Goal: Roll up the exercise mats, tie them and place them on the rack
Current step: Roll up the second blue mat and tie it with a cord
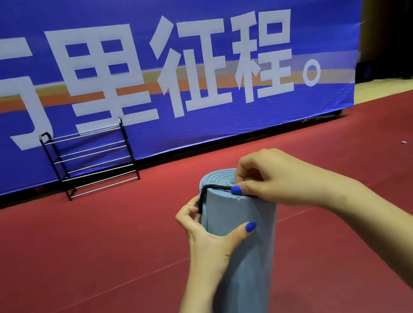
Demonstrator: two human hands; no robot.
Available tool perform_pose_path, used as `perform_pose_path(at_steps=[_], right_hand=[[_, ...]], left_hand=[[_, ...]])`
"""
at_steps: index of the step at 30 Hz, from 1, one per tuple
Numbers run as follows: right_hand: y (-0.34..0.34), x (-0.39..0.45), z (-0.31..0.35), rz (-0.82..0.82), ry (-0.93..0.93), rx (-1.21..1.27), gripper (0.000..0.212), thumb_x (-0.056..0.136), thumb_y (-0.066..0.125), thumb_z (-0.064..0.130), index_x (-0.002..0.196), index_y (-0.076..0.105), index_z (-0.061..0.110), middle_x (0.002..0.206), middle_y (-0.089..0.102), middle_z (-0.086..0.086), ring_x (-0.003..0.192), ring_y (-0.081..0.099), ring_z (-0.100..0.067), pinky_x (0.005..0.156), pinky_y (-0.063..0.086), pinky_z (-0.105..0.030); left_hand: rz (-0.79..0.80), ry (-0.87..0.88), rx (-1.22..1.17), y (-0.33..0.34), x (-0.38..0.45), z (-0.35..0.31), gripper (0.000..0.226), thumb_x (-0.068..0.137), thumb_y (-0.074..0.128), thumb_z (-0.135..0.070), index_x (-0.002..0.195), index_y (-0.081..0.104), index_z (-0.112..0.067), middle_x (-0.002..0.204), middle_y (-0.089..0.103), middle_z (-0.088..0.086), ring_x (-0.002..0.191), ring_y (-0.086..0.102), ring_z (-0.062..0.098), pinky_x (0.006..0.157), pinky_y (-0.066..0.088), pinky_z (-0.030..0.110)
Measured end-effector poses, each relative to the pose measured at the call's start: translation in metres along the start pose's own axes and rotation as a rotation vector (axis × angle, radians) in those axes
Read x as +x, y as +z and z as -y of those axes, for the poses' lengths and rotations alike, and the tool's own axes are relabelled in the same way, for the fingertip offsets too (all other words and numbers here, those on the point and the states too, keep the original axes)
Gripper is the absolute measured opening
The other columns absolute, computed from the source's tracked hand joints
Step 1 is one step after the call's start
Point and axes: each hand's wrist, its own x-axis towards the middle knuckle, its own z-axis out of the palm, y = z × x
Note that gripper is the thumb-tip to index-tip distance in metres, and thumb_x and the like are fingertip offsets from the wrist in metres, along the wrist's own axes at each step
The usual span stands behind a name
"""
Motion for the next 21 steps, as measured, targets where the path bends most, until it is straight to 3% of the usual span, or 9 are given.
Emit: perform_pose_path(at_steps=[2,4,7,9,11,14,16,18,21], right_hand=[[0.005,-0.003,-0.004,-0.105,-0.087,-0.023,0.013,0.093,0.056,0.024,0.08,0.054,0.02,0.078,0.053,0.01,0.07,0.045,-0.006,0.063,0.033,-0.022],[0.014,-0.014,-0.007,-0.236,-0.227,0.015,0.011,0.09,0.048,0.026,0.079,0.047,0.025,0.077,0.047,0.013,0.07,0.04,-0.005,0.064,0.031,-0.02],[0.042,-0.04,-0.016,-0.208,-0.338,-0.064,0.008,0.086,0.041,0.029,0.081,0.047,0.027,0.077,0.043,0.012,0.07,0.037,-0.005,0.064,0.032,-0.021],[0.065,-0.056,-0.028,-0.182,-0.316,-0.107,0.01,0.089,0.043,0.034,0.081,0.046,0.029,0.076,0.039,0.017,0.07,0.035,-0.003,0.066,0.031,-0.02],[0.078,-0.066,-0.037,-0.206,-0.22,0.023,0.014,0.09,0.043,0.043,0.08,0.046,0.035,0.077,0.045,0.018,0.075,0.043,-0.001,0.071,0.034,-0.021],[0.081,-0.071,-0.044,-0.457,0.006,0.406,0.014,0.082,0.052,0.051,0.091,0.054,0.04,0.094,0.053,0.018,0.092,0.054,-0.004,0.08,0.041,-0.019],[0.078,-0.067,-0.044,-0.561,0.15,0.523,0.048,0.068,0.061,0.06,0.111,0.042,0.052,0.115,0.044,0.023,0.11,0.048,0.001,0.092,0.039,-0.02],[0.075,-0.058,-0.042,-0.438,0.254,0.698,0.097,0.057,0.076,0.059,0.136,0.022,0.05,0.134,0.033,0.018,0.122,0.04,0.002,0.098,0.037,-0.02],[0.079,-0.041,-0.039,-0.306,0.254,0.91,0.132,0.049,0.091,0.033,0.147,0.003,0.039,0.134,0.042,0.02,0.114,0.047,0.013,0.082,0.045,-0.006]], left_hand=[[-0.015,0.01,-0.017,0.002,0.001,-0.001,0.09,0.03,0.08,-0.054,0.102,0.029,-0.036,0.118,0.04,-0.011,0.102,0.049,-0.013,0.079,0.042,0.006],[-0.041,0.02,-0.044,0.003,0.003,-0.001,0.091,0.028,0.081,-0.053,0.101,0.029,-0.035,0.116,0.041,-0.014,0.104,0.052,-0.008,0.078,0.042,0.006],[-0.046,0.036,-0.075,0.002,0.004,-0.001,0.095,0.025,0.084,-0.052,0.1,0.028,-0.032,0.113,0.048,-0.007,0.097,0.058,-0.001,0.077,0.045,0.01],[-0.016,0.034,-0.097,0.002,0.003,-0.002,0.088,0.03,0.081,-0.045,0.098,0.027,-0.031,0.11,0.051,-0.003,0.086,0.057,-0.006,0.074,0.046,0.01],[0.006,0.027,-0.096,0.004,0.002,-0.002,0.087,0.032,0.08,-0.045,0.099,0.027,-0.032,0.113,0.051,-0.005,0.087,0.057,-0.008,0.075,0.045,0.01],[0.002,0.031,-0.108,0.004,0.002,-0.001,0.089,0.032,0.081,-0.046,0.101,0.027,-0.032,0.116,0.043,-0.019,0.096,0.056,-0.007,0.078,0.046,0.011],[0.008,0.04,-0.116,0.002,0.001,-0.001,0.089,0.034,0.082,-0.044,0.103,0.027,-0.031,0.118,0.041,-0.022,0.099,0.057,-0.007,0.08,0.047,0.012],[0.025,0.051,-0.115,0.001,-0.002,0.0,0.089,0.035,0.083,-0.04,0.103,0.027,-0.03,0.123,0.042,-0.016,0.102,0.058,-0.007,0.082,0.05,0.015],[0.087,0.085,-0.09,0.001,-0.008,0.007,0.084,0.044,0.084,-0.036,0.106,0.027,-0.028,0.138,0.04,0.007,0.118,0.056,0.016,0.091,0.05,0.027]])
